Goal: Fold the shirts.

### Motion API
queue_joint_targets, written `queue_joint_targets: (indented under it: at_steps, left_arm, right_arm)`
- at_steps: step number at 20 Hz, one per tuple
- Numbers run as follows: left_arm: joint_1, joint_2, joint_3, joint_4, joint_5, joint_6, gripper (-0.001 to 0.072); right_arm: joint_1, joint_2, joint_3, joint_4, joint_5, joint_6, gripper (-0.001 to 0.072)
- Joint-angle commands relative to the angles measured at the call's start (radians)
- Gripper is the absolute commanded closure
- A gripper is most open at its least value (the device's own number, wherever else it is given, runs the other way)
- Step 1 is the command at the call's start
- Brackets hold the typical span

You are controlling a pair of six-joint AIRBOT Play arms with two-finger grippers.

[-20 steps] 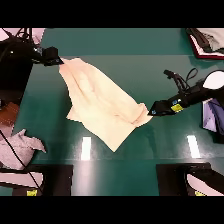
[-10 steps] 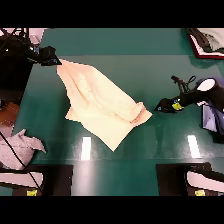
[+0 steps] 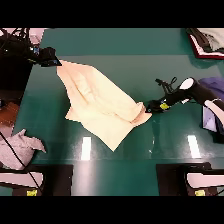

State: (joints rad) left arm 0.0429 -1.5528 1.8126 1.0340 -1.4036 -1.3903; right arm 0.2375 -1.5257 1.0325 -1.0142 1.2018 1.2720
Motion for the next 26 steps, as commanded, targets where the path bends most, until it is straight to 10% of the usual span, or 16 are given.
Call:
queue_joint_targets:
  at_steps: [1,7,26]
  left_arm:
    - [0.0,0.001,0.001,0.008,-0.007,0.002,0.0683]
    - [0.03,0.005,0.148,0.092,-0.023,-0.002,0.0684]
    - [0.036,0.511,0.33,-0.01,0.307,0.035,0.0684]
  right_arm:
    - [0.016,-0.002,0.005,-0.024,0.017,-0.011,0.0692]
    - [-0.157,0.179,0.17,-0.377,0.005,0.091,0.0699]
    - [-0.41,0.444,1.032,-0.265,-0.089,0.105,0.0699]
